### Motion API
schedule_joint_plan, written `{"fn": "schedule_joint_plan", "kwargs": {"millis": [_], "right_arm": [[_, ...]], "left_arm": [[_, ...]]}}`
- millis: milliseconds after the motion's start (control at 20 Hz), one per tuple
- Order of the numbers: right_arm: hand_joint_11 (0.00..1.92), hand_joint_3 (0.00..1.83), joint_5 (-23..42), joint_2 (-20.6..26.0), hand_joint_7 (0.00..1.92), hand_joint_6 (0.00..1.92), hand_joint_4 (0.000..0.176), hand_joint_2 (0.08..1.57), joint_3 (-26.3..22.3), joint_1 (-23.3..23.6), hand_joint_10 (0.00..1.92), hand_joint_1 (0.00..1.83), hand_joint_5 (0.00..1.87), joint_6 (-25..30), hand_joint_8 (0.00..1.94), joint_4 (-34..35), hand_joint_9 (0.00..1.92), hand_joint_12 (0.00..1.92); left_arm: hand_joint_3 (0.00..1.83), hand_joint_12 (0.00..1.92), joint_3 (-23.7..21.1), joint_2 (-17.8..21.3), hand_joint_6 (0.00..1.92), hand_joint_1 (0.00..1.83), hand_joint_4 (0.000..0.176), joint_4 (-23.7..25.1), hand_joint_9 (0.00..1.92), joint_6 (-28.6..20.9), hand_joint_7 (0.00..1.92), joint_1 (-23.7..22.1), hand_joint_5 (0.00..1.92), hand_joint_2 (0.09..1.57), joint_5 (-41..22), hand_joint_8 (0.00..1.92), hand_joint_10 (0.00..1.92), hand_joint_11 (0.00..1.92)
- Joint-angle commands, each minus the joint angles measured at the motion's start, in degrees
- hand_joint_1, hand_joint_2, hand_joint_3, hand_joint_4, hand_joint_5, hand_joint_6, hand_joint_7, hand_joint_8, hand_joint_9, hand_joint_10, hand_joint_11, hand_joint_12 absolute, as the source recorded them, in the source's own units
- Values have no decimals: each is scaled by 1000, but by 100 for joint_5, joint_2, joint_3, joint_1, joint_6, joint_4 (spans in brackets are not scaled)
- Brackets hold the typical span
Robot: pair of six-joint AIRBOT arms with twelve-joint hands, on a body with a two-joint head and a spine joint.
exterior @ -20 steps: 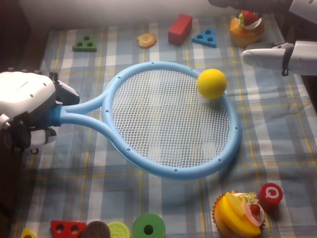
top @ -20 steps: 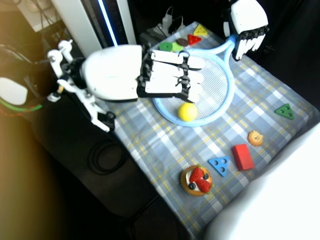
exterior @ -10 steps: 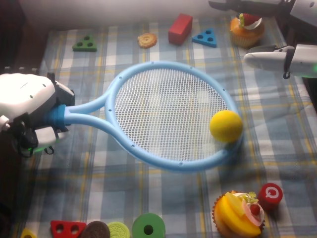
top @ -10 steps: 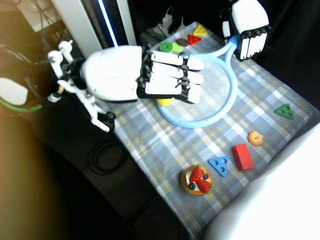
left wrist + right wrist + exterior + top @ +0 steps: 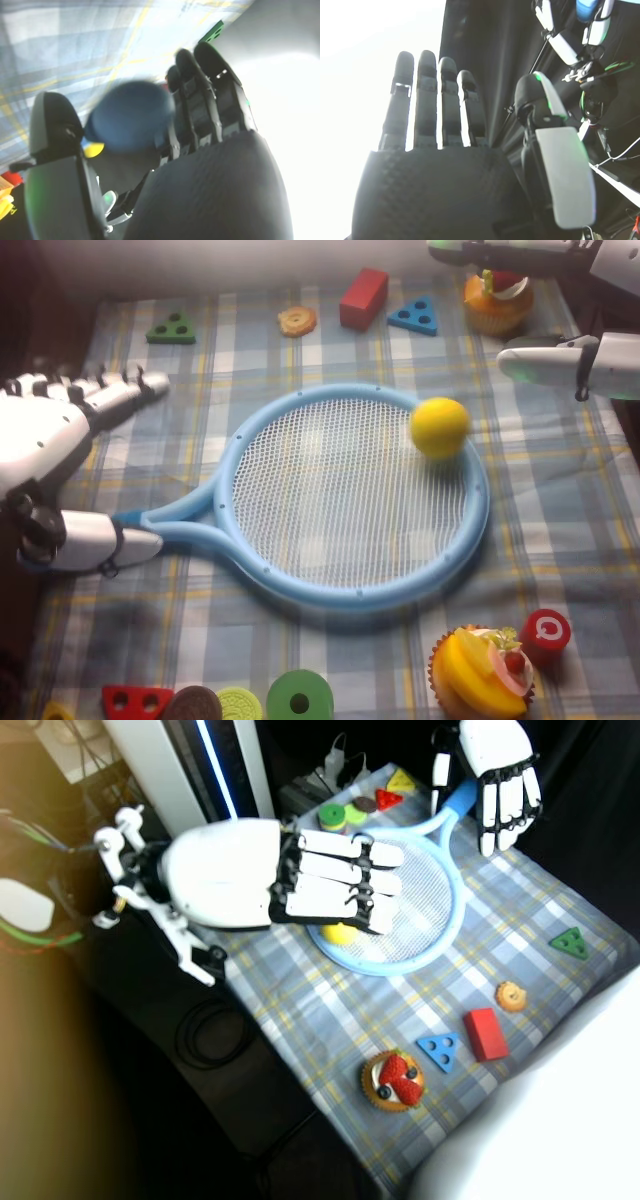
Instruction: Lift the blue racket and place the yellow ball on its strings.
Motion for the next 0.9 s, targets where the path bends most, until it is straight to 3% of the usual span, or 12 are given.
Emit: {"fn": "schedule_joint_plan", "kwargs": {"millis": [0,200,250,350,400,450,600,650,700,750,800,850], "right_arm": [[229,0,650,2,394,0,3,1325,0,32,0,462,275,-19,0,255,422,562],[176,1,1011,37,412,4,0,1328,-14,-133,6,502,287,-92,10,567,429,536],[81,0,1160,67,390,2,15,1342,-45,-196,3,494,274,-154,3,695,415,589],[191,1,1647,168,376,0,28,1305,-201,-446,0,427,275,-353,0,1115,424,443],[275,1,2079,199,403,0,0,1295,-268,-660,0,482,289,-364,0,1388,445,390],[283,0,2421,222,400,0,22,1269,-325,-830,2,453,212,-365,0,1591,457,372],[328,0,3356,282,441,2,12,1187,-469,-1336,7,596,173,-372,7,2117,486,349],[323,0,3567,294,446,2,0,1158,-506,-1444,7,629,181,-386,3,2218,527,458],[361,0,3893,314,460,0,0,1166,-567,-1577,3,619,198,-424,0,2369,569,530],[255,0,4160,332,319,0,16,1274,-614,-1678,0,614,86,-442,0,2462,420,320],[255,0,4320,351,319,0,16,1274,-654,-1742,0,614,86,-446,0,2492,420,320],[258,1,4496,392,260,0,49,1262,-718,-1780,0,610,60,-479,0,2494,382,195]], "left_arm": [[0,253,-11,91,0,698,176,231,9,-201,3,-25,0,872,-716,0,0,0],[1,48,-476,871,0,638,176,1255,0,-2058,0,184,0,875,-1798,0,0,0],[6,9,-576,1044,0,629,176,1436,0,-2394,0,256,0,888,-2133,0,0,0],[3,0,-706,1333,0,621,114,1775,0,-3287,0,485,0,886,-3002,0,0,0],[0,0,-708,1475,0,724,164,1917,0,-3946,0,665,0,830,-3525,0,0,0],[0,16,-678,1545,0,729,161,1971,0,-4497,7,815,0,828,-3943,3,0,37],[23,14,-294,1530,0,588,146,2252,0,-6508,0,1066,0,936,-4556,0,0,17],[20,5,-150,1450,0,585,114,2317,0,-7033,0,1069,0,940,-4599,0,0,3],[13,0,160,1263,0,631,125,2382,0,-7982,0,1068,0,933,-4654,0,0,0],[9,24,326,1115,0,731,101,2346,0,-8367,0,1068,0,938,-4686,0,0,51],[9,24,427,1014,0,731,101,2301,0,-8596,0,1068,0,938,-4733,0,0,51],[0,53,530,890,6,781,103,2295,12,-8872,31,1068,18,909,-4853,11,5,113]]}}
